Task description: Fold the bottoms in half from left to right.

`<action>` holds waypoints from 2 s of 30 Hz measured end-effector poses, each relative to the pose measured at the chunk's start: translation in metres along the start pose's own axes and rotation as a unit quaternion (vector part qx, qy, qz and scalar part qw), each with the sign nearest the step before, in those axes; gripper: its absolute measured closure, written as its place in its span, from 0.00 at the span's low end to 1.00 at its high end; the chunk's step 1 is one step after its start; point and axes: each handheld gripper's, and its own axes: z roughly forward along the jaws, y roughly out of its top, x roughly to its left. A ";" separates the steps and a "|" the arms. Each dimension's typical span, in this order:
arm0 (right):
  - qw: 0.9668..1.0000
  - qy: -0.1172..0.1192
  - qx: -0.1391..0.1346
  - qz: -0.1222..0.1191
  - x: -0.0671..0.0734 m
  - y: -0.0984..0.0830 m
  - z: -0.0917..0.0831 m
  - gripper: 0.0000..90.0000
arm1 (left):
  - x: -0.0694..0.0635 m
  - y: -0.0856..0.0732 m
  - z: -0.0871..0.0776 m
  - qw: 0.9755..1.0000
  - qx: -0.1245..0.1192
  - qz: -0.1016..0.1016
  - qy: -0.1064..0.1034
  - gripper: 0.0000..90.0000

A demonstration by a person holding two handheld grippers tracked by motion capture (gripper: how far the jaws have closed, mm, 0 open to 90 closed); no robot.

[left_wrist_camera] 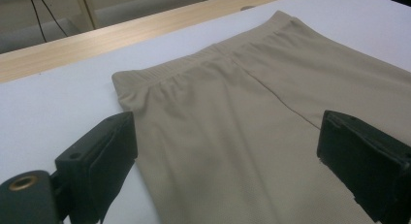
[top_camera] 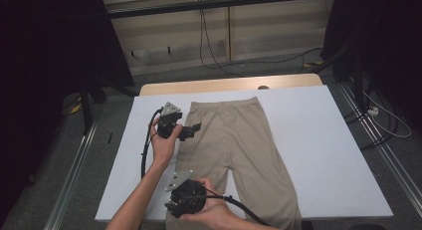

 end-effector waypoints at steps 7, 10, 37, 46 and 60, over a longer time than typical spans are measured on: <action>1.000 -0.013 0.008 0.000 0.005 0.001 0.013 0.52 | 0.002 -0.002 -0.001 1.000 0.000 -0.007 0.003 0.08; 0.999 -0.031 0.010 0.000 0.014 0.002 0.017 0.43 | 0.004 -0.003 -0.001 1.000 -0.001 -0.010 0.007 0.08; 0.997 -0.072 -0.005 0.010 0.016 -0.013 0.005 0.87 | 0.021 -0.009 -0.010 0.999 0.003 -0.035 0.033 0.08; 0.997 -0.072 0.012 0.016 0.015 -0.010 0.004 0.95 | 0.023 -0.010 -0.010 0.999 0.004 -0.035 0.037 0.08; 0.999 -0.021 -0.023 0.039 0.014 -0.015 -0.011 1.00 | 0.042 -0.008 0.005 0.996 0.012 -0.072 0.044 0.15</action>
